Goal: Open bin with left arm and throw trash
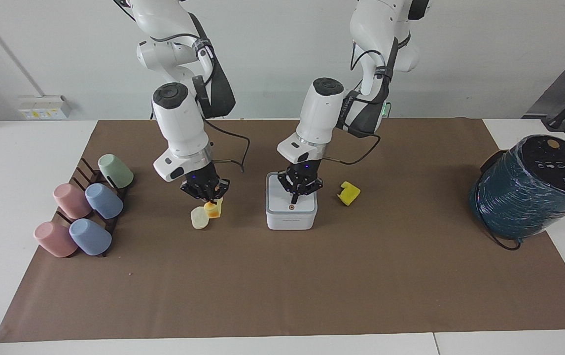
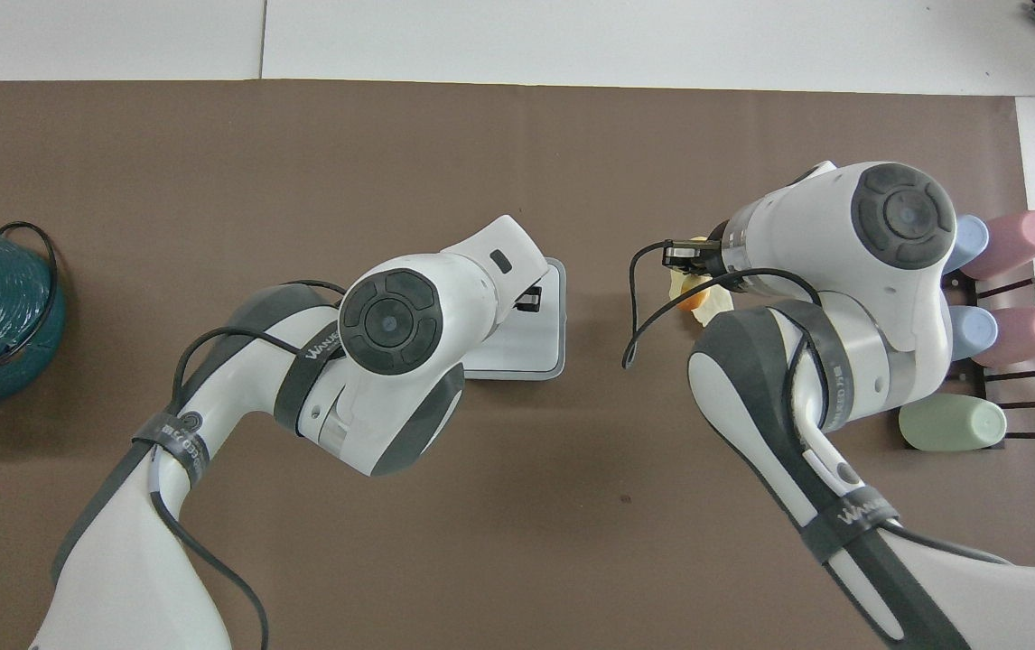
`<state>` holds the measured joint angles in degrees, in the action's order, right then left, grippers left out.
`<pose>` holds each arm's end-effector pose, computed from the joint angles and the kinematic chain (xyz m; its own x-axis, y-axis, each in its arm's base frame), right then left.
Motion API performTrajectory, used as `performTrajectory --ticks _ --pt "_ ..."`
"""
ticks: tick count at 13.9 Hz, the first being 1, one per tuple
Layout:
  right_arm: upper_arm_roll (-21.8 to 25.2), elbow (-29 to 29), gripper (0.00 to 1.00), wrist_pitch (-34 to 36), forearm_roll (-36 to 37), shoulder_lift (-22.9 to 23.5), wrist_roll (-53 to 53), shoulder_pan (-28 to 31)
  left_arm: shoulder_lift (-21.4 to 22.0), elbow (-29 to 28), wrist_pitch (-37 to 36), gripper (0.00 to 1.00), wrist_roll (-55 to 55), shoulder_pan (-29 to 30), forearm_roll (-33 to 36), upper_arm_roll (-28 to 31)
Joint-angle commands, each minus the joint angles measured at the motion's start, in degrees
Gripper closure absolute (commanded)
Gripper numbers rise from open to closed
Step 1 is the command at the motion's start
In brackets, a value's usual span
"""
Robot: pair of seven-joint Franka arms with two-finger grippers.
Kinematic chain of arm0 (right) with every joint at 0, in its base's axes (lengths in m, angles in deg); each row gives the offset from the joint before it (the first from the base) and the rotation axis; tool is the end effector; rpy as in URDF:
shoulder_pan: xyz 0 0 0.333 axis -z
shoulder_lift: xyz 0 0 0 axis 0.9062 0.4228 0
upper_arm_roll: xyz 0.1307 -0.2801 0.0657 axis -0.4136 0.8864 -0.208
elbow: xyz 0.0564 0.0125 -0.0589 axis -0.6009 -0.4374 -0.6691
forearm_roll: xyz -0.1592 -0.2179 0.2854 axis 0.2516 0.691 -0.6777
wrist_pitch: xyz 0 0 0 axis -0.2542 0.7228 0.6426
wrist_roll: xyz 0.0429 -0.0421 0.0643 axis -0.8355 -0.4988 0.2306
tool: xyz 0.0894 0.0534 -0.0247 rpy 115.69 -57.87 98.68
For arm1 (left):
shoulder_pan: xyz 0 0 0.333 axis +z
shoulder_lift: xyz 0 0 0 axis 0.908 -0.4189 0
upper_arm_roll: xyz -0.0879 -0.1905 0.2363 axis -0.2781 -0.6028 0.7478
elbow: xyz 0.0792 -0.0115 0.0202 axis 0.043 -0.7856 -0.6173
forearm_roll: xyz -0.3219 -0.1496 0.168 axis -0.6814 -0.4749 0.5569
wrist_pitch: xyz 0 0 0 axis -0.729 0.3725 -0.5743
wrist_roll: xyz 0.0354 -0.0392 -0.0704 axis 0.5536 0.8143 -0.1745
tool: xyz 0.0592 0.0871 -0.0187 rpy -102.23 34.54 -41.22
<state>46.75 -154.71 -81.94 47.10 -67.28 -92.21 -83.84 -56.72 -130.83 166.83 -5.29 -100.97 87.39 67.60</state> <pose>0.6040 0.1708 0.4460 0.9755 -0.1717 0.1378 -0.1506 -0.9770 -0.1509 0.5253 -0.3885 0.4256 0.9493 -0.1742 0.2616 -0.2153 -0.9669 0.1373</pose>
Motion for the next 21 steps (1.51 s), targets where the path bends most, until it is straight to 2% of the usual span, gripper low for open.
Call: performTrajectory --ticks 1,3,6,9,11,12,13,14,15,19,20,21 --pt "-0.4 0.4 1.00 1.6 -7.9 -2.8 -1.0 2.3 6.1 -1.0 -10.4 1.00 0.4 0.5 0.1 1.1" --pt "-0.5 0.5 1.00 2.4 -12.8 -4.0 -1.5 2.5 8.5 -1.0 -17.2 1.00 1.0 0.8 0.1 1.2" --pt "-1.1 0.4 1.00 -1.4 -16.4 -3.4 -11.6 -0.6 11.7 -1.4 -25.5 1.00 6.3 2.8 0.1 1.3" --pt "-1.2 0.4 1.00 -8.6 -16.6 -0.9 -19.8 -5.3 11.9 -3.8 -20.9 1.00 11.9 5.9 0.0 1.3" --pt "-1.2 0.4 1.00 -14.2 -21.9 1.4 -22.7 -7.8 11.6 -6.4 -16.6 0.92 12.2 6.9 0.0 1.3" --pt "-1.2 0.4 1.00 -16.6 -25.5 2.4 -23.0 -9.3 11.9 -8.7 -14.1 0.79 12.4 7.5 0.0 1.3" --pt "-1.2 0.4 0.99 -18.4 -27.8 3.4 -23.3 -10.8 12.6 -11.3 -11.0 0.57 12.4 8.7 0.1 1.3" --pt "-1.2 0.4 0.95 -19.1 -28.9 4.4 -23.4 -11.2 12.9 -13.4 -8.3 0.48 12.9 8.9 0.0 1.3" --pt "-1.2 0.2 0.89 -19.0 -29.1 5.0 -23.4 -12.0 12.9 -14.7 -6.7 0.48 14.2 9.4 0.0 1.3" --pt "-1.2 -3.0 0.51 -18.2 -29.1 4.6 -23.4 -12.3 12.7 -19.2 -2.4 0.44 21.9 11.9 0.0 1.3" --pt "-1.2 -3.2 0.35 -18.1 -29.1 4.5 -23.4 -12.3 12.5 -20.9 -0.2 0.44 22.0 11.9 0.0 1.3" --pt "-1.1 -2.9 0.08 -18.1 -29.1 4.6 -23.3 -12.3 11.7 -21.7 1.7 0.43 21.8 11.8 0.0 1.3"
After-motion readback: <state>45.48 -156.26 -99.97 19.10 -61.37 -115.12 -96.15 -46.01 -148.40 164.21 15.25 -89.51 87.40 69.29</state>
